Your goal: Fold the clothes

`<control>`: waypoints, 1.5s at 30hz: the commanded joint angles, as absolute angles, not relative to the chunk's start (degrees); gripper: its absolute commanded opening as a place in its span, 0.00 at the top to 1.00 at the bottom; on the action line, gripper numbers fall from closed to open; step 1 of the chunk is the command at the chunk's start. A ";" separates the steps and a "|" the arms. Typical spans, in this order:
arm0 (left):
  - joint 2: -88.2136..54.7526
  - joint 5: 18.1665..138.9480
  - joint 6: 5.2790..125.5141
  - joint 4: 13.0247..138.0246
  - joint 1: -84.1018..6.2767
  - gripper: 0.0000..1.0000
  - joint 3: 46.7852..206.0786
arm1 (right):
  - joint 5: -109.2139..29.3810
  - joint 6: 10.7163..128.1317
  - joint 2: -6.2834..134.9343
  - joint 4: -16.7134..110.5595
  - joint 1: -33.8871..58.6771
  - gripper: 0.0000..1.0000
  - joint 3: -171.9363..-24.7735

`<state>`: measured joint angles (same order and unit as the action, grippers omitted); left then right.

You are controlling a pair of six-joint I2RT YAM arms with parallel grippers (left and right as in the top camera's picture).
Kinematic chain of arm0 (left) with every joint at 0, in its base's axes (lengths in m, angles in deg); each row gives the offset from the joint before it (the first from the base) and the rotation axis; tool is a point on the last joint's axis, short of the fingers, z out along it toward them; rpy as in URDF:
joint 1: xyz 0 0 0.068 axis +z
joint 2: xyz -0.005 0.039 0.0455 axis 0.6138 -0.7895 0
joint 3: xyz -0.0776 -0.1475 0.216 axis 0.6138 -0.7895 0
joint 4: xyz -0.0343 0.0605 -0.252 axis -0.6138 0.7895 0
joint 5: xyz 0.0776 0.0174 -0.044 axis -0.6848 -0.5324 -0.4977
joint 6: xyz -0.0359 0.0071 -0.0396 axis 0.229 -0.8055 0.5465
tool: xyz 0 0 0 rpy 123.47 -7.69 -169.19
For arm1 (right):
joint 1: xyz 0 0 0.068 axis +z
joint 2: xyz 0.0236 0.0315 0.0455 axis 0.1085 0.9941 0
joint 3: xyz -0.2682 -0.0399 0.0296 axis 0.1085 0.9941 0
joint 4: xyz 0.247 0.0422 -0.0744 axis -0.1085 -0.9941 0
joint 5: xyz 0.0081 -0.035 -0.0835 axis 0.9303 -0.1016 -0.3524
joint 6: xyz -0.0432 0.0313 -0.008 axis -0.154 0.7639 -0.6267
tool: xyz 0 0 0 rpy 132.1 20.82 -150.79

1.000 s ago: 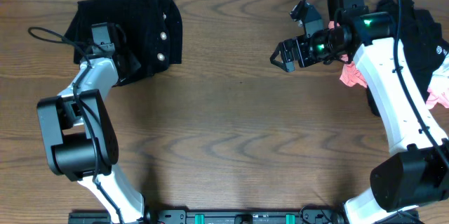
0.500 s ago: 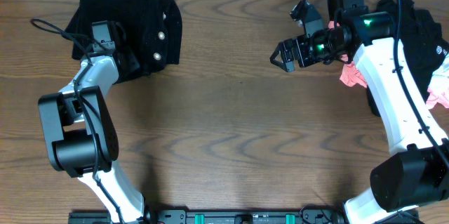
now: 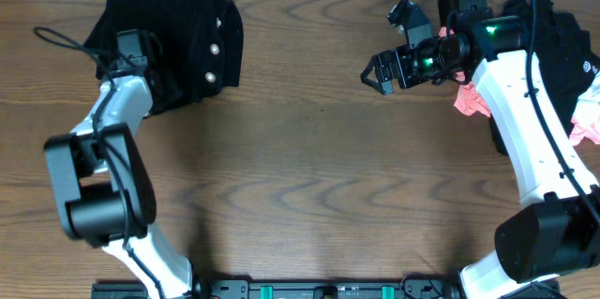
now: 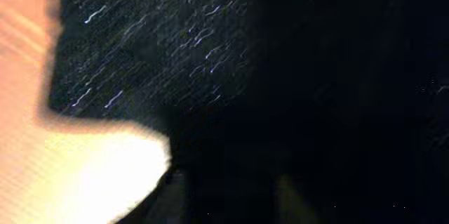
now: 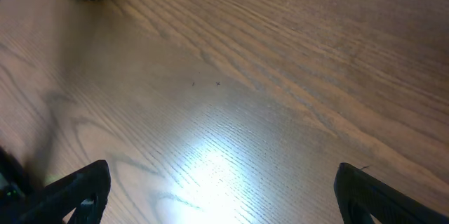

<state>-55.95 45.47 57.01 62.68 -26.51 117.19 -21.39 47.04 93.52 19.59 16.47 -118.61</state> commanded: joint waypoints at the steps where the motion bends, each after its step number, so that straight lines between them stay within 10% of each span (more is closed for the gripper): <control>1: -48.89 42.95 56.60 65.35 -25.50 0.43 115.44 | -20.54 45.49 93.45 18.94 16.34 0.01 -121.73; 18: -11.82 58.69 56.62 78.27 -25.50 0.15 115.44 | -45.22 45.16 82.11 6.56 16.14 0.01 -135.22; 20: -9.33 58.69 56.62 79.49 -25.50 0.00 115.42 | -48.25 45.14 80.16 6.04 16.14 0.01 -135.22; 45: -10.71 58.67 56.62 81.85 -25.50 0.02 115.42 | -50.94 45.16 76.34 5.08 16.41 0.01 -135.19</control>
